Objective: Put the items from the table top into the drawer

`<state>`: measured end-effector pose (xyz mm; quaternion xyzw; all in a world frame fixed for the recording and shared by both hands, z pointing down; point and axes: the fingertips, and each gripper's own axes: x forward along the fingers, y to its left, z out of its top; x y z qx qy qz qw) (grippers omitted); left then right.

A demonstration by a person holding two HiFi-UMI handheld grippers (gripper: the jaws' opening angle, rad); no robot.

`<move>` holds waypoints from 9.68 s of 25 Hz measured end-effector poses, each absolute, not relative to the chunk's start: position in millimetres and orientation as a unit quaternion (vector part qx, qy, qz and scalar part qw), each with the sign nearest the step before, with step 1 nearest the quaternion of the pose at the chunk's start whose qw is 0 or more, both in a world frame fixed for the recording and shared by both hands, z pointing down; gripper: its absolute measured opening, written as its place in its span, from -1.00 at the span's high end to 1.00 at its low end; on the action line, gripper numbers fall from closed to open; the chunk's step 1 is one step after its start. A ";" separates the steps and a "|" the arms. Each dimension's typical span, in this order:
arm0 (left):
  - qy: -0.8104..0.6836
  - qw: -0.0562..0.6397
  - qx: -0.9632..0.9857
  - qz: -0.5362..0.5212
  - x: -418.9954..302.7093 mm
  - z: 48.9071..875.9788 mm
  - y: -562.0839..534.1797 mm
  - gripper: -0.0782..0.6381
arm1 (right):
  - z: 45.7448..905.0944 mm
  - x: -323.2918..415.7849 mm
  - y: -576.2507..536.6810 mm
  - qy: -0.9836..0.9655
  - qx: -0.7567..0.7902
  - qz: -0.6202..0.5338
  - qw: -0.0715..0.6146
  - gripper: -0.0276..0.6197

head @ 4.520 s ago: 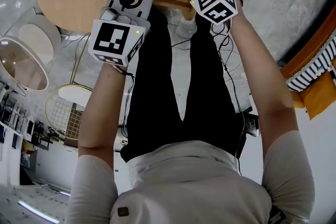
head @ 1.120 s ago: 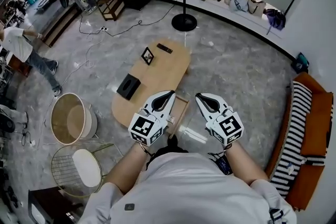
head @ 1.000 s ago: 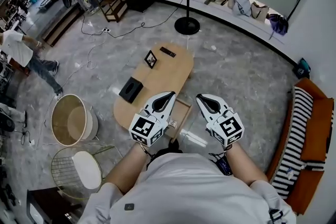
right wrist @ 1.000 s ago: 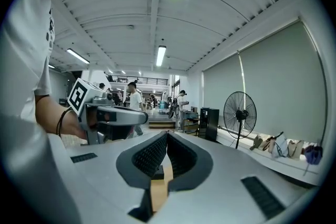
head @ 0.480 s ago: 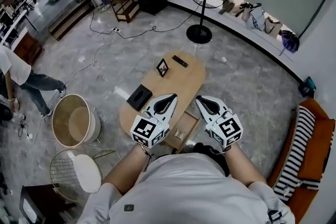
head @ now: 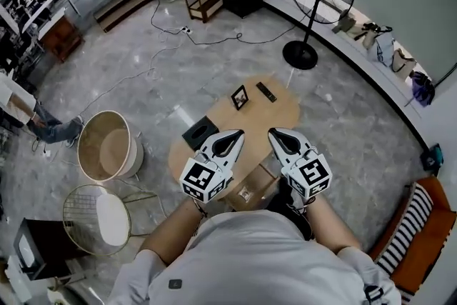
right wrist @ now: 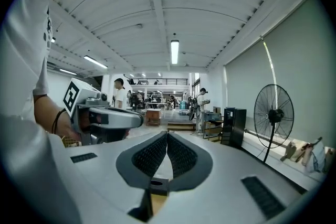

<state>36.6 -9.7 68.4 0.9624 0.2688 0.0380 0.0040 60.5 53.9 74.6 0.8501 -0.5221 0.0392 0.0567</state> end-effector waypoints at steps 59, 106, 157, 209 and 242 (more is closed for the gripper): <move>0.059 0.073 0.982 0.167 350.5 310.9 -45.7 0.76 | 354.7 476.9 28.0 -0.614 0.752 0.217 0.103 0.43; -0.004 0.199 0.941 0.275 489.7 644.3 -88.4 0.76 | 795.2 639.0 -51.5 -0.523 0.729 0.383 0.221 0.09; -0.277 0.232 0.912 0.195 134.3 567.1 -75.2 0.76 | 705.9 268.0 -77.9 -0.729 0.547 0.265 0.314 0.19; -0.499 0.363 0.778 0.121 -176.0 680.8 34.8 0.76 | 909.6 -72.2 53.6 -0.816 0.140 0.140 0.544 0.18; -0.522 0.237 0.813 0.104 -180.1 415.5 -7.5 0.76 | 539.8 -65.5 -39.8 -0.883 0.291 0.148 0.338 0.34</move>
